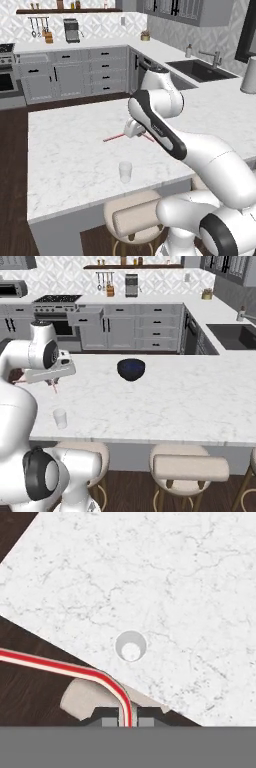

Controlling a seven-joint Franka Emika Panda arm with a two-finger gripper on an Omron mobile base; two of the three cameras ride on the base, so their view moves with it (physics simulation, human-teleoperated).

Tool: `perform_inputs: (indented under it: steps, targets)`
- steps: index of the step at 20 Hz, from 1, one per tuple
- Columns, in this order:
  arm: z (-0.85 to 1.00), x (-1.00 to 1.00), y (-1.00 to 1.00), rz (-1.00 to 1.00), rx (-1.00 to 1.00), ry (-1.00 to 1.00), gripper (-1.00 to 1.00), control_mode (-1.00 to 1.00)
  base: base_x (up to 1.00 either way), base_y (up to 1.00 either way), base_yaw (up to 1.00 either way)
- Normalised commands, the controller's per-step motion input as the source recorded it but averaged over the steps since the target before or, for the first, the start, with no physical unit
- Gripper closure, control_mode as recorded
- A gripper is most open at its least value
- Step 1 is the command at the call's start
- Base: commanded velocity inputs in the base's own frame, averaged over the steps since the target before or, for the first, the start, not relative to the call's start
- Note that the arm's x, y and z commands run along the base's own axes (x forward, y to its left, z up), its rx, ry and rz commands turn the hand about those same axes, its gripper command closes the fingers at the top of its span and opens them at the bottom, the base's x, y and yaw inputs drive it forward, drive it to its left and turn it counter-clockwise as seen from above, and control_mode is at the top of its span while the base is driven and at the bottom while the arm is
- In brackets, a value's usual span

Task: Take a straw from the drawer in front and place it inside the glass cup on the dining counter.

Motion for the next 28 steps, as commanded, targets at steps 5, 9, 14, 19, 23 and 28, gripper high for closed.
perform_inputs:
  steps: [5, 9, 14, 19, 23, 28]
  targets:
    - [0.0, 0.6, -0.12, 0.16, -0.11, -0.02, 1.0, -1.0, 0.0, 0.0, 0.0]
    - [0.0, 0.17, 0.0, 0.09, -0.45, -0.2, 1.0, -1.0, 0.0, 0.0, 0.0]
    - [0.0, -0.02, 0.0, 0.09, -0.52, -0.29, 1.0, -1.0, 0.0, 0.0, 0.0]
    - [0.01, -0.2, 0.0, 0.08, -0.41, -0.2, 1.0, -1.0, 0.0, 0.0, 0.0]
    - [0.0, -0.05, 0.0, 0.05, -0.36, -0.08, 1.0, -1.0, 0.0, 0.0, 0.0]
    - [0.0, 0.0, 0.0, 0.0, -0.32, -0.09, 1.0, -1.0, 0.0, 0.0, 0.0]
